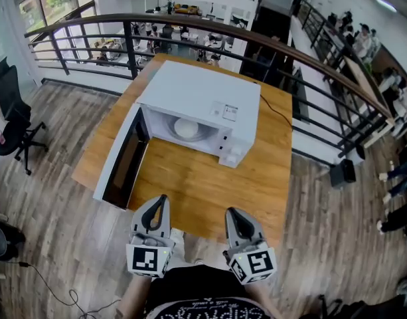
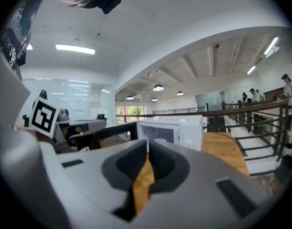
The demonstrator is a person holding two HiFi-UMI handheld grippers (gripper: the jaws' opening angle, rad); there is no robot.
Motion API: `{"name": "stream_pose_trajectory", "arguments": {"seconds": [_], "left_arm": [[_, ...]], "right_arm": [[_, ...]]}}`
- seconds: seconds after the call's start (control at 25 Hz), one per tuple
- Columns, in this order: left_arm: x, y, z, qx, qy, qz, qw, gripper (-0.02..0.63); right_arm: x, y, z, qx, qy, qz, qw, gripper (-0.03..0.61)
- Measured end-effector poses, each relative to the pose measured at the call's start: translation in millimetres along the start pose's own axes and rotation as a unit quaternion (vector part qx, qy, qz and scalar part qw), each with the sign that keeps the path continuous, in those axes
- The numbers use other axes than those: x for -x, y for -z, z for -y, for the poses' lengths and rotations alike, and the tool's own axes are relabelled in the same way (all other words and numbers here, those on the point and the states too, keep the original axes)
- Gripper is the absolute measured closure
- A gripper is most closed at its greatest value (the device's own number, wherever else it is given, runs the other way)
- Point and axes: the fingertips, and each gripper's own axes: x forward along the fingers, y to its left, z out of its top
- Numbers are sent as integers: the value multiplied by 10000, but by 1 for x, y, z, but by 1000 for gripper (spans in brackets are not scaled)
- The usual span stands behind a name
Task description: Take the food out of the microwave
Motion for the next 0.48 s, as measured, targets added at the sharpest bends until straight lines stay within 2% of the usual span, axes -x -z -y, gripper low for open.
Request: {"name": "stream_pose_trajectory", "arguments": {"seconds": [0.24,0.48], "left_arm": [[-46,0,-30,-18,321,-155,9994,581],[-80,15,-51,22,585,-460,9972,582]], "right_arm": [[-47,-14,8,-45,235,-41,9997,543],[-87,-15,10,-1,373,-139,9992,543]]}}
